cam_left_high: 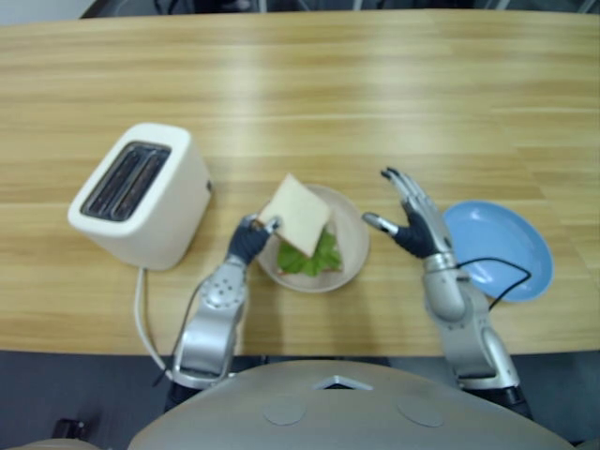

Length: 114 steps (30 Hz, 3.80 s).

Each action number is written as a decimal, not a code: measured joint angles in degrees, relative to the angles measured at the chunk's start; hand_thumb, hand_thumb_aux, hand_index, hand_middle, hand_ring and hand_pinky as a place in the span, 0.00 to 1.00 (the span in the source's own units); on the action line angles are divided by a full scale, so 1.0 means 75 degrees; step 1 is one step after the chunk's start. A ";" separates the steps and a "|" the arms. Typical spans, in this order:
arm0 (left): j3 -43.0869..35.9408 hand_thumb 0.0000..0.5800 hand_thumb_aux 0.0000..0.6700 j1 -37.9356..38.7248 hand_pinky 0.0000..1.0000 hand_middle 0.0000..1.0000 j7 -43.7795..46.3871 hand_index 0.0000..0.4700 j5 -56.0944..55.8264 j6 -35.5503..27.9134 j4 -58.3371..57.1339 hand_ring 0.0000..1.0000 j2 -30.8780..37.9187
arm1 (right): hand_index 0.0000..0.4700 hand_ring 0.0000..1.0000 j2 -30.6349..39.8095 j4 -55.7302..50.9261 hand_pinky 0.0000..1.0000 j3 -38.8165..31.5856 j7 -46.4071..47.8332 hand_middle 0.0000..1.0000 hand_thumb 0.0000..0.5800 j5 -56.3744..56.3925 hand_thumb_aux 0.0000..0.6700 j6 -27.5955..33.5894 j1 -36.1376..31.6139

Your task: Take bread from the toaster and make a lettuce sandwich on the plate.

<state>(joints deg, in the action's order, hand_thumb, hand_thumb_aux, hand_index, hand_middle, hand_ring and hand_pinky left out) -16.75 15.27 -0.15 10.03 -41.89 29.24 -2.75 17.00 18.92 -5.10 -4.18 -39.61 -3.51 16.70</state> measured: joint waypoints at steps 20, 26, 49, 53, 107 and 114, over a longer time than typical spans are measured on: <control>-0.0402 1.00 1.00 -0.0004 1.00 1.00 -0.0197 0.98 -0.0294 -0.0563 0.0621 1.00 0.0208 | 0.00 0.00 0.0202 -0.0081 0.00 -0.0523 -0.0013 0.00 0.00 -0.0459 0.00 -0.0026 -0.0147; -0.0778 1.00 1.00 0.0034 1.00 1.00 -0.0187 0.98 -0.0312 -0.0564 0.0509 1.00 0.0427 | 0.00 0.00 0.0303 -0.0124 0.00 -0.0585 -0.0010 0.00 0.00 -0.0557 0.00 -0.0058 -0.0207; -0.1503 1.00 1.00 -0.0112 1.00 1.00 -0.0487 0.98 0.0223 -0.0477 -0.0058 1.00 0.0898 | 0.00 0.00 0.1855 0.0163 0.00 -0.1965 0.1381 0.00 0.00 -0.1143 0.00 -0.1383 0.0183; -0.1502 1.00 1.00 -0.0108 1.00 1.00 -0.0511 0.98 0.0282 -0.0474 -0.0081 1.00 0.0898 | 0.00 0.00 0.1997 0.0240 0.00 -0.2090 0.1579 0.00 0.00 -0.1209 0.00 -0.1570 0.0402; 0.1137 0.28 0.15 0.1332 0.00 0.00 0.0113 0.15 0.2487 0.3753 0.1881 0.00 0.2292 | 0.00 0.00 0.1266 0.1257 0.00 -0.0398 0.1340 0.00 0.00 0.2554 0.00 -0.1733 -0.0345; 0.1633 0.00 0.00 0.1318 0.00 0.00 0.1020 0.00 0.1568 0.4651 0.1881 0.00 0.2997 | 0.00 0.00 0.2565 0.1463 0.00 -0.0258 0.2989 0.00 0.00 0.2036 0.00 -0.0874 -0.0112</control>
<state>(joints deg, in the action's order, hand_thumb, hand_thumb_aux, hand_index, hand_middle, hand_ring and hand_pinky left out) -4.50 25.15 7.50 21.79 -7.01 43.35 19.72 36.24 29.90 -7.03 18.24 -24.34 -10.06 15.85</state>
